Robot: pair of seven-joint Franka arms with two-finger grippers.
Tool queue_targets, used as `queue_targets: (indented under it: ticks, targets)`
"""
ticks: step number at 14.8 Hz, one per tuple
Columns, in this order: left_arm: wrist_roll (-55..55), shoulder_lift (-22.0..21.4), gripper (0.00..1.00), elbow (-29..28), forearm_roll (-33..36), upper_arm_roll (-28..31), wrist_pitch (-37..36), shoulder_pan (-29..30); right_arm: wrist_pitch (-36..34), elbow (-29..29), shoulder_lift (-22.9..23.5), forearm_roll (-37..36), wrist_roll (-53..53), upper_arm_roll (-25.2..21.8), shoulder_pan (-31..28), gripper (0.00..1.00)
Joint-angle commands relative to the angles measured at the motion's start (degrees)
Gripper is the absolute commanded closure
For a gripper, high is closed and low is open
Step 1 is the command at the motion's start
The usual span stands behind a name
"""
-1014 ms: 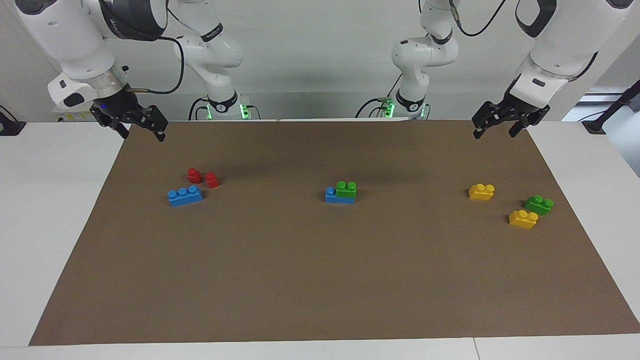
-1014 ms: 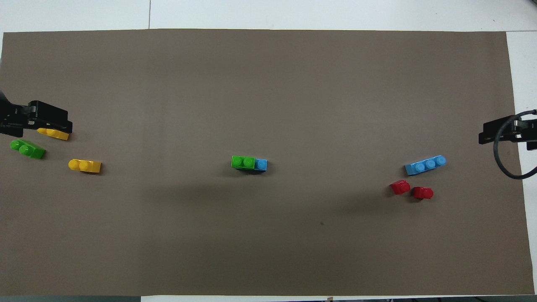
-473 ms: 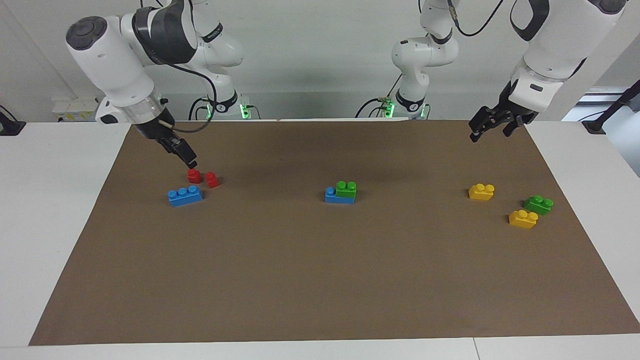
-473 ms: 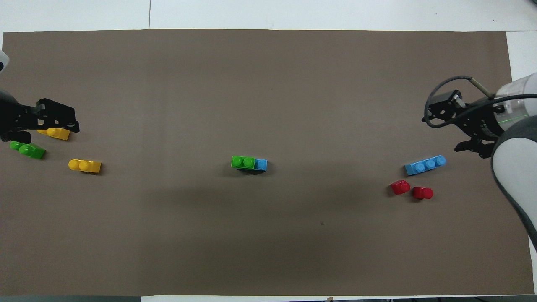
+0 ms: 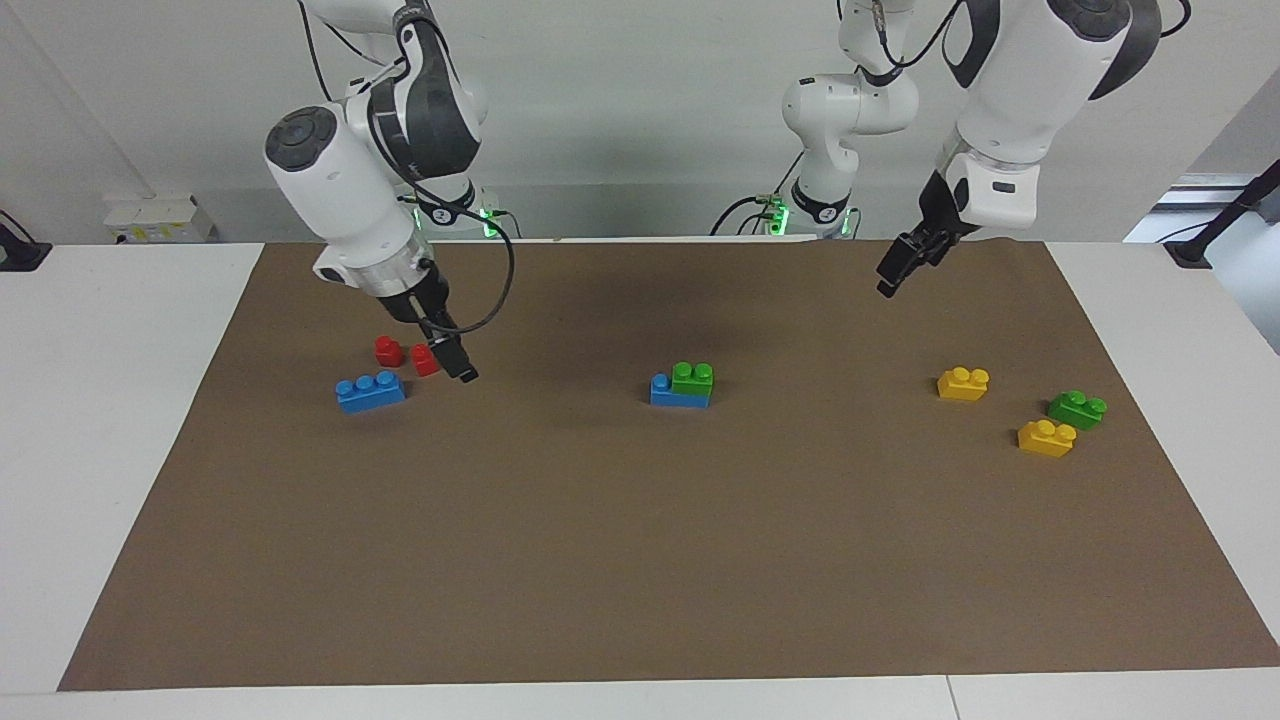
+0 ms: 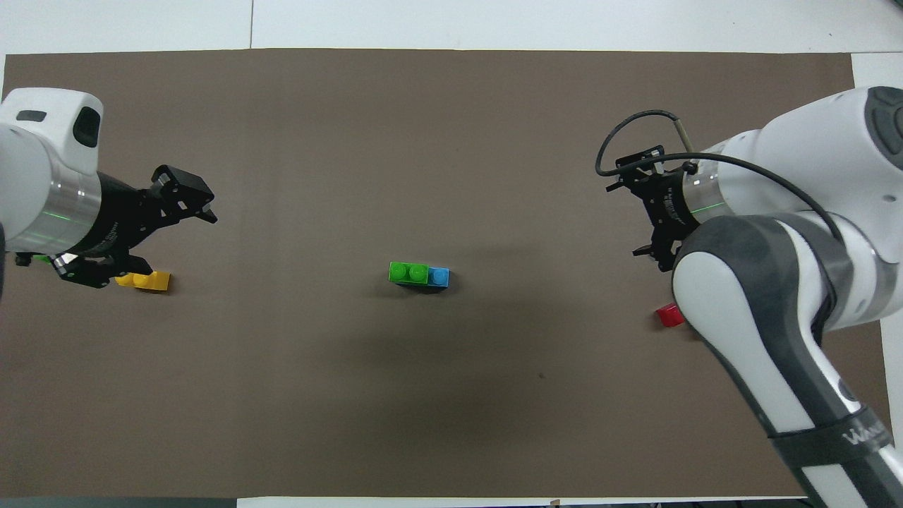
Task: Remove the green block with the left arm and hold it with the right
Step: 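Move both grippers toward the joined green-and-blue bricks in the middle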
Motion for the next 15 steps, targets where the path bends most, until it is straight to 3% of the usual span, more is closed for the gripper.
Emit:
queue_targets:
  ticks: [1, 4, 7, 12, 15]
  targets:
    - [-13.9, -4.4, 0.00, -8.0, -1.3, 0.7, 6.7, -4.1, 6.1, -3.7, -0.5, 3.0, 10.7, -0.2, 3.8, 0.00]
    - [-27.6, -5.4, 0.00, -12.0, -1.3, 0.7, 12.9, -8.4, 12.9, -7.6, -0.6, 3.8, 21.5, -0.2, 8.7, 0.00]
    - [-37.9, -4.5, 0.00, -13.4, -1.3, 0.7, 16.4, -11.4, 18.6, -10.6, -0.2, 3.9, 25.8, -0.2, 11.9, 0.00]
    - [-55.8, 1.7, 0.00, -13.2, -1.2, 0.7, 20.8, -16.3, 22.9, -11.0, 2.6, 8.5, 27.9, -0.1, 15.3, 0.00]
    - [-59.9, 4.9, 0.00, -12.5, -1.2, 0.7, 22.1, -16.8, 23.8, -11.9, 3.9, 8.6, 23.3, -0.1, 16.6, 0.00]
